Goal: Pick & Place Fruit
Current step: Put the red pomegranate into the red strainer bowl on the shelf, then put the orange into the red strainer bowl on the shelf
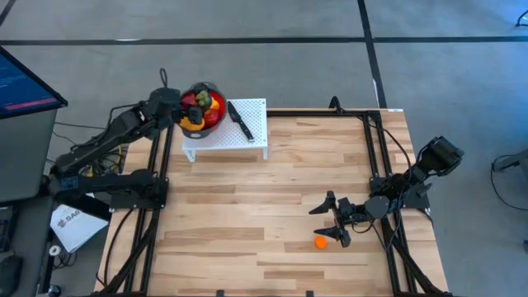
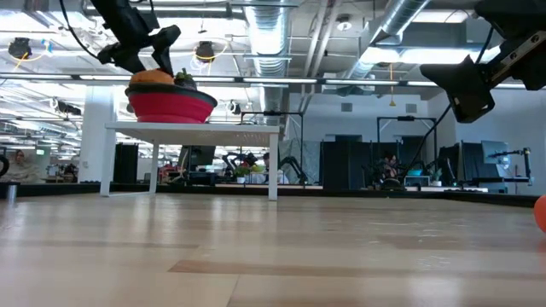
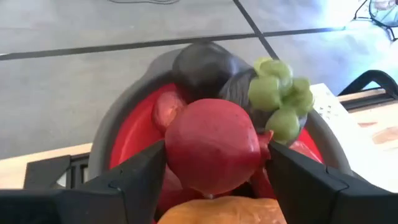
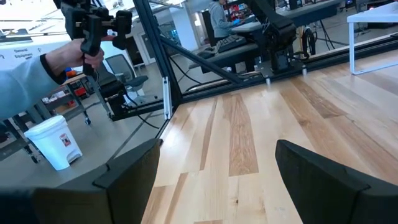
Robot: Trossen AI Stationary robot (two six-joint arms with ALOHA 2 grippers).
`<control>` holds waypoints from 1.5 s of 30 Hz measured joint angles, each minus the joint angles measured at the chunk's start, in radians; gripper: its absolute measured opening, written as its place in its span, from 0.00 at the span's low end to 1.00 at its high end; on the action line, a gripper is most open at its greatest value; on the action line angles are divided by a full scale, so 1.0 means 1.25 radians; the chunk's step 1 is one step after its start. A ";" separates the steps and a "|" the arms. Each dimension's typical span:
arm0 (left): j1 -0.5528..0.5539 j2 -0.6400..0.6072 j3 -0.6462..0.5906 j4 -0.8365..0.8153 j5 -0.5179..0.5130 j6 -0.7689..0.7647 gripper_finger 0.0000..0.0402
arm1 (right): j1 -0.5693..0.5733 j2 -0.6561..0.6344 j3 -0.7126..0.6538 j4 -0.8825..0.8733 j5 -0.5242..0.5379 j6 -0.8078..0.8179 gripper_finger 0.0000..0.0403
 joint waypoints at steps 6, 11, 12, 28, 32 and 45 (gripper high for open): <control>0.001 0.000 -0.005 0.001 0.015 0.001 0.68 | 0.000 0.000 0.000 -0.001 0.000 0.000 0.78; 0.001 0.000 -0.005 0.001 0.021 0.001 0.73 | 0.000 0.000 0.000 -0.002 0.000 0.000 0.78; 0.001 0.000 -0.005 0.001 0.021 0.001 0.74 | 0.000 0.000 0.000 -0.002 0.000 0.000 0.78; -0.005 -0.095 -0.005 0.099 0.082 0.107 0.83 | 0.000 0.000 0.000 -0.006 0.000 -0.005 0.78; -0.064 -0.115 -0.005 0.152 0.259 0.113 0.80 | 0.000 0.001 0.000 -0.011 0.016 -0.043 0.78; -0.691 0.198 -0.004 0.311 0.042 0.056 0.72 | 0.132 0.001 0.068 -0.088 0.133 -0.204 0.78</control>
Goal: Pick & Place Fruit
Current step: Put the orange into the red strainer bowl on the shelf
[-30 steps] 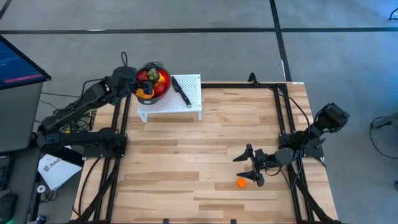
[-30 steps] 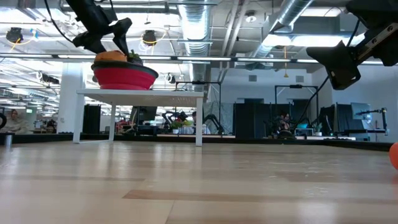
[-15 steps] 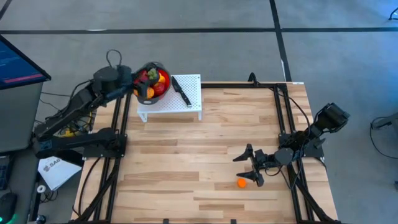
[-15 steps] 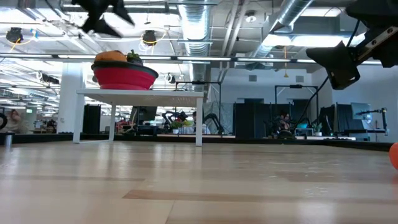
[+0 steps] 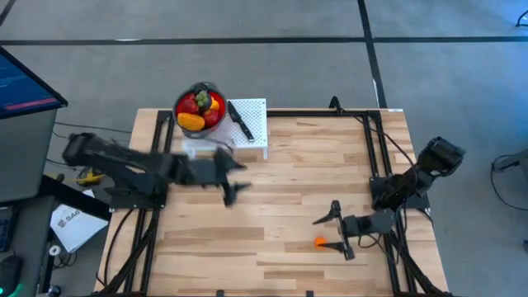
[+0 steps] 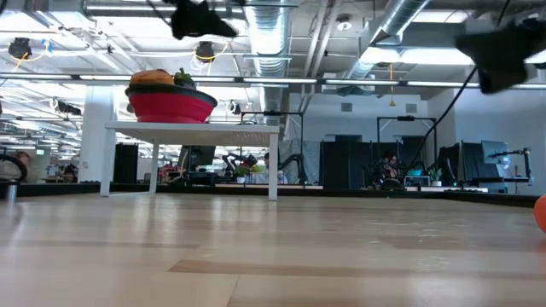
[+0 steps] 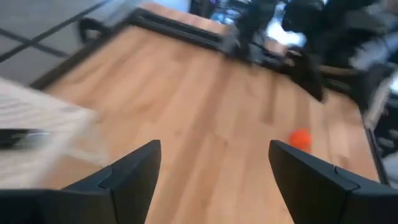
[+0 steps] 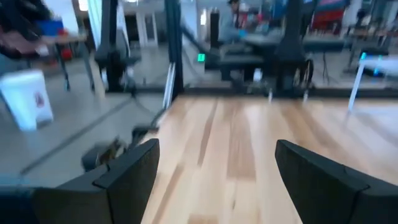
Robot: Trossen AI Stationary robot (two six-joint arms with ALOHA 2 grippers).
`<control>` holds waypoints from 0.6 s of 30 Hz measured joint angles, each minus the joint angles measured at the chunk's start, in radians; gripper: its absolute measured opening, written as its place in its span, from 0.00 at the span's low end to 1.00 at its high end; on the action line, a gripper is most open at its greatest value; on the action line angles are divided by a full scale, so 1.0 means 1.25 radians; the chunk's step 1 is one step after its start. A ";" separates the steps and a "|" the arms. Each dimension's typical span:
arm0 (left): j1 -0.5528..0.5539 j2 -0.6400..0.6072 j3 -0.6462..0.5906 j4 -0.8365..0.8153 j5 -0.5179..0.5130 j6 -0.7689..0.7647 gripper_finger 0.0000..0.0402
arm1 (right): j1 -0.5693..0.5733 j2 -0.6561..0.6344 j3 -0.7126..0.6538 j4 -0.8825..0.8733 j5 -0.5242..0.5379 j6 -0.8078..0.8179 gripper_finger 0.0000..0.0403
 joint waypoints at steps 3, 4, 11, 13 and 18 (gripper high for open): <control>-0.091 0.109 0.000 0.115 -0.058 0.005 0.72 | 0.038 -0.003 0.010 -0.123 0.016 0.082 0.78; -0.114 0.145 0.000 0.153 -0.071 0.007 0.72 | 0.048 -0.004 0.016 -0.165 0.016 0.120 0.78; -0.210 0.395 0.000 0.441 -0.128 0.028 0.72 | 0.095 -0.005 0.112 -0.617 0.008 0.394 0.77; -0.220 0.457 0.000 0.539 -0.129 0.027 0.72 | 0.098 -0.005 0.131 -0.705 0.009 0.443 0.76; -0.232 0.583 0.000 0.735 -0.132 0.026 0.72 | 0.098 0.022 0.129 -0.728 0.009 0.466 0.72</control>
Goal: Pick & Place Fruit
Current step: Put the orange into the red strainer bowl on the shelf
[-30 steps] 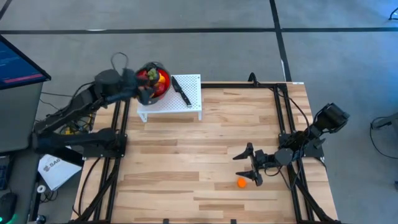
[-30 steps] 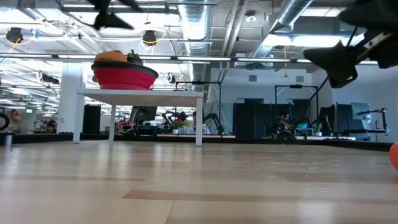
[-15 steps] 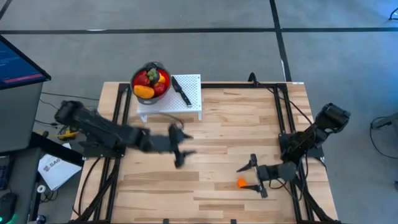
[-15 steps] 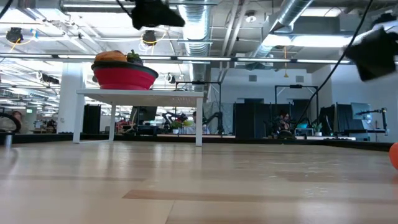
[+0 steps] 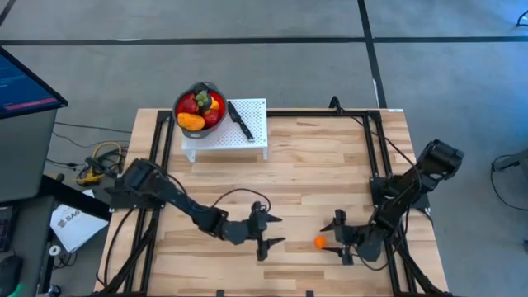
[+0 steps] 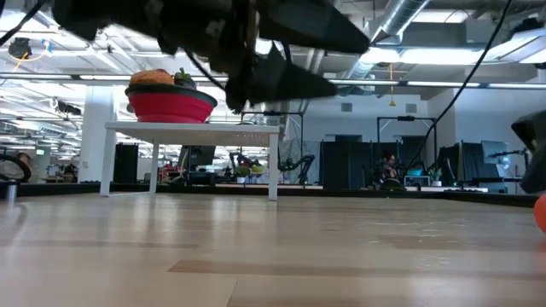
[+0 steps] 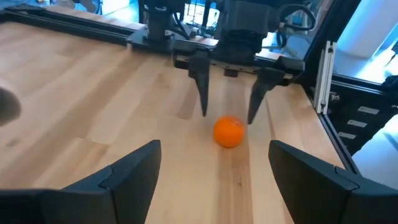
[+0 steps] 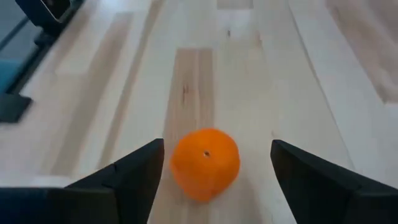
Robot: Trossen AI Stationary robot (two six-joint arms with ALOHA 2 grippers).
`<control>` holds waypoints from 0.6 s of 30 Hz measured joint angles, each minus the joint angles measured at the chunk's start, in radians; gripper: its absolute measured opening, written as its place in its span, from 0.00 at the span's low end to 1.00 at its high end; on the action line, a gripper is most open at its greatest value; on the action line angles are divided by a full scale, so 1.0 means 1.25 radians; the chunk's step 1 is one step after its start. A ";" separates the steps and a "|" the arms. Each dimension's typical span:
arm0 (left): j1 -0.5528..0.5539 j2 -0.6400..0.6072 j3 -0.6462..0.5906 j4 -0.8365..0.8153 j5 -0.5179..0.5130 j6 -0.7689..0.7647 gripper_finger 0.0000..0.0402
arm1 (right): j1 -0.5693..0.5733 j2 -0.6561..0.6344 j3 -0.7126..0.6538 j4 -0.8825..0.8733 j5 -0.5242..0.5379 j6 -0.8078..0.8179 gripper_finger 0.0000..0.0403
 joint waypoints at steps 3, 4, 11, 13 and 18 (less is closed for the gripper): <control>-0.001 0.047 0.000 0.061 0.000 -0.019 0.72 | 0.000 0.039 -0.001 0.018 -0.002 0.000 0.70; -0.001 0.059 0.000 0.071 0.000 -0.030 0.72 | 0.000 0.057 0.000 0.037 -0.003 -0.001 0.69; -0.001 0.080 0.000 0.081 0.000 -0.063 0.72 | -0.023 0.200 0.001 0.222 0.021 -0.016 0.62; 0.001 0.077 0.000 0.081 0.000 -0.063 0.72 | -0.041 0.231 0.000 0.294 0.026 -0.047 0.57; 0.012 0.050 -0.001 0.080 0.008 -0.020 0.72 | -0.116 0.273 0.000 0.479 0.005 -0.160 0.39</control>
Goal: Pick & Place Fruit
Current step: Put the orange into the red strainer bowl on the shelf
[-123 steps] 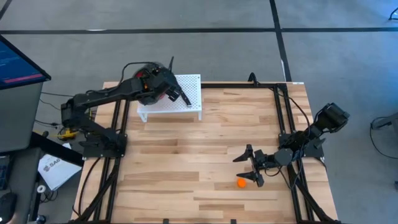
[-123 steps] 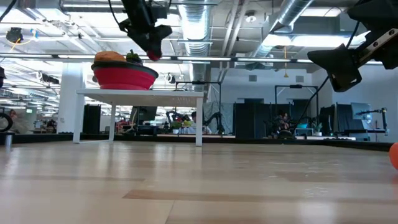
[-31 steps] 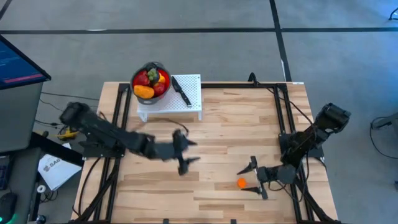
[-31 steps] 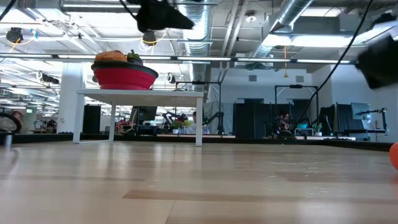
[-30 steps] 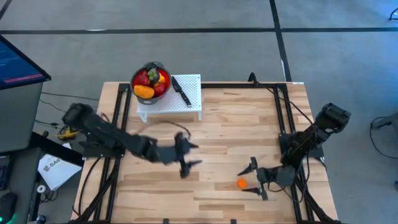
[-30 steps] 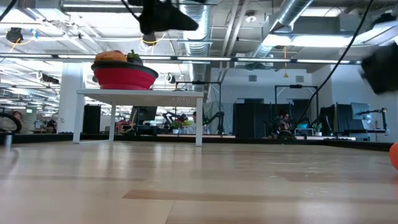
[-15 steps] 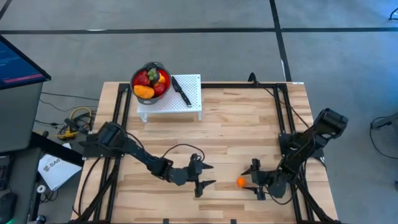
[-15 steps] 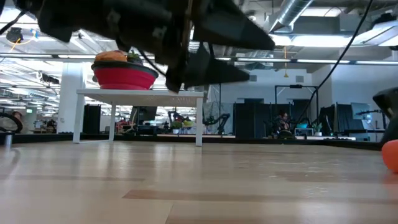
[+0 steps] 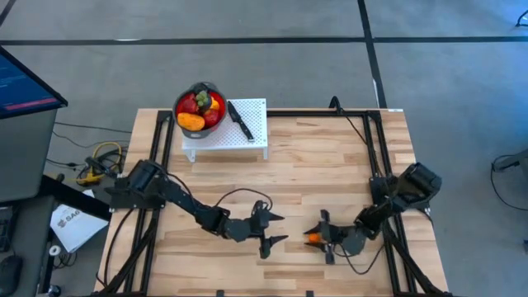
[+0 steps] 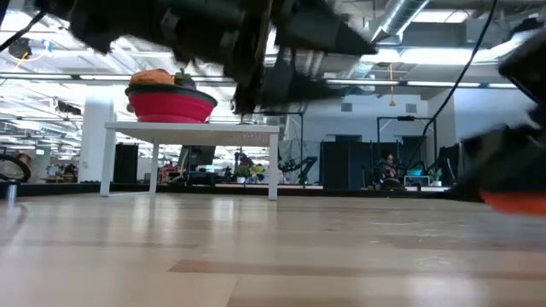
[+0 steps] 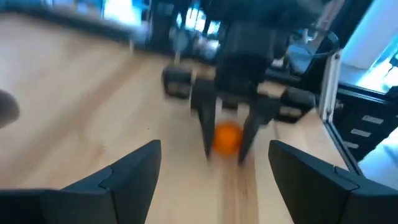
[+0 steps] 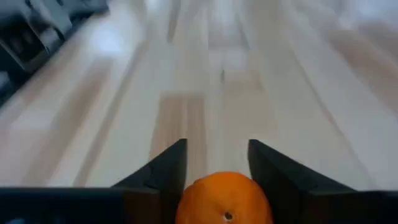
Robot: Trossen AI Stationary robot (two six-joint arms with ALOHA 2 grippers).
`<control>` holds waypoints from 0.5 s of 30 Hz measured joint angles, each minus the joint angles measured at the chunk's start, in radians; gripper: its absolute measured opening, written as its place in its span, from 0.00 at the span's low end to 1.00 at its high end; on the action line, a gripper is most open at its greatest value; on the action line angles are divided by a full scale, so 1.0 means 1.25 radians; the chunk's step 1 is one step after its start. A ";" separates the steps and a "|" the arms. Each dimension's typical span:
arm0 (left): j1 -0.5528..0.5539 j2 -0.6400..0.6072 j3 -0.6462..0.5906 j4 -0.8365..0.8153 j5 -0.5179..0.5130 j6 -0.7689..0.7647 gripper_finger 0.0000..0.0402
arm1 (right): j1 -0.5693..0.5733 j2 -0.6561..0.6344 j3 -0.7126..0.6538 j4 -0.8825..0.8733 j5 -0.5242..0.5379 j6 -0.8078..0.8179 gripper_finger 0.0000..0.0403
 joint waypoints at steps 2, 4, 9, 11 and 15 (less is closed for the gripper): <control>-0.001 -0.028 0.008 0.007 0.002 0.094 0.72 | -0.033 -0.003 0.000 0.084 -0.028 -0.071 0.33; -0.007 -0.074 0.009 0.011 -0.003 0.196 0.72 | -0.065 -0.019 0.000 0.156 -0.075 -0.139 0.30; -0.022 -0.161 0.009 -0.001 -0.017 0.283 0.72 | -0.090 -0.122 -0.001 0.126 -0.114 -0.218 0.33; -0.031 -0.183 0.009 0.002 -0.023 0.316 0.72 | -0.090 -0.171 -0.001 0.108 -0.115 -0.240 0.35; -0.063 -0.181 0.015 -0.004 -0.026 0.483 0.72 | -0.091 -0.264 -0.001 0.110 -0.145 -0.269 0.34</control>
